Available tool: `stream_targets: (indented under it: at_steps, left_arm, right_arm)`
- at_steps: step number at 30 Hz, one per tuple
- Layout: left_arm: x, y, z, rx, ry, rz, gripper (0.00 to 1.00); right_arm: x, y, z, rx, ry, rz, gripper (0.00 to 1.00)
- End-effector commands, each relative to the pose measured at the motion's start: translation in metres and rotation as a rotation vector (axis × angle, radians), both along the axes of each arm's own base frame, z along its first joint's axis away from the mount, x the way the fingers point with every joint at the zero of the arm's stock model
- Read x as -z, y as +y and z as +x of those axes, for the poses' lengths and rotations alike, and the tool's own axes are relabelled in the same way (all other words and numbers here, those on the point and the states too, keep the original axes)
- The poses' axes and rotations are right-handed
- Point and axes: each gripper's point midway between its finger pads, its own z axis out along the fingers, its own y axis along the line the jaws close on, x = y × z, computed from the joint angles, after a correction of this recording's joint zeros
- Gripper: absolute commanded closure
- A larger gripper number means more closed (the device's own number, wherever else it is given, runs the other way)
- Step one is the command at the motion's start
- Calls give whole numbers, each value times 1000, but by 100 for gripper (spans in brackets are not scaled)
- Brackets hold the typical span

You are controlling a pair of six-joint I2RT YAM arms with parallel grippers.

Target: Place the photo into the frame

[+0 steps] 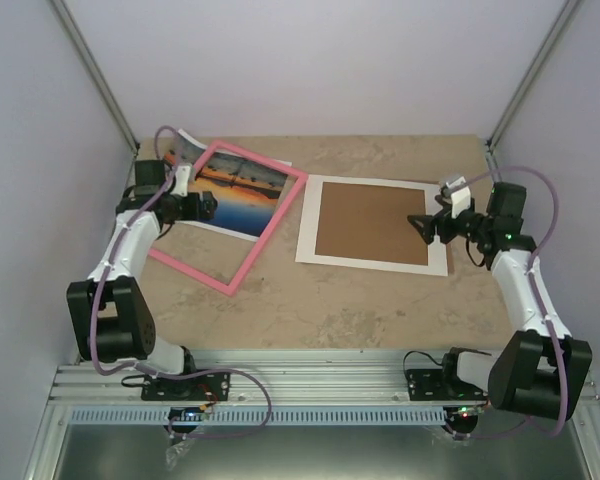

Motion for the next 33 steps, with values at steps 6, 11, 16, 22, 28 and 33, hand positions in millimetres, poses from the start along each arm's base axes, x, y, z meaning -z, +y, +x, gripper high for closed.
stream_targets:
  at_steps: [6,11,16,22,28,33]
  left_arm:
    - [46,-71,-30,244,50,127,1]
    - [70,-110,-38,344,87,194,4]
    - [92,-140,-37,399,113,226,16]
    - [117,-153,-25,388,146,269,31]
    - [132,-151,-14,349,161,322,47]
    - [139,-146,-6,311,164,350,61]
  right_arm:
    - [11,24,-23,-141,-88,-43,2]
    - [13,29,-27,-178,-105,-52,2]
    - [16,32,-30,-207,-111,-56,2]
    - [19,35,-30,-230,-100,-54,2]
    - [24,38,-28,-244,-92,-63,2]
    - [24,38,-25,-240,-94,-73,2]
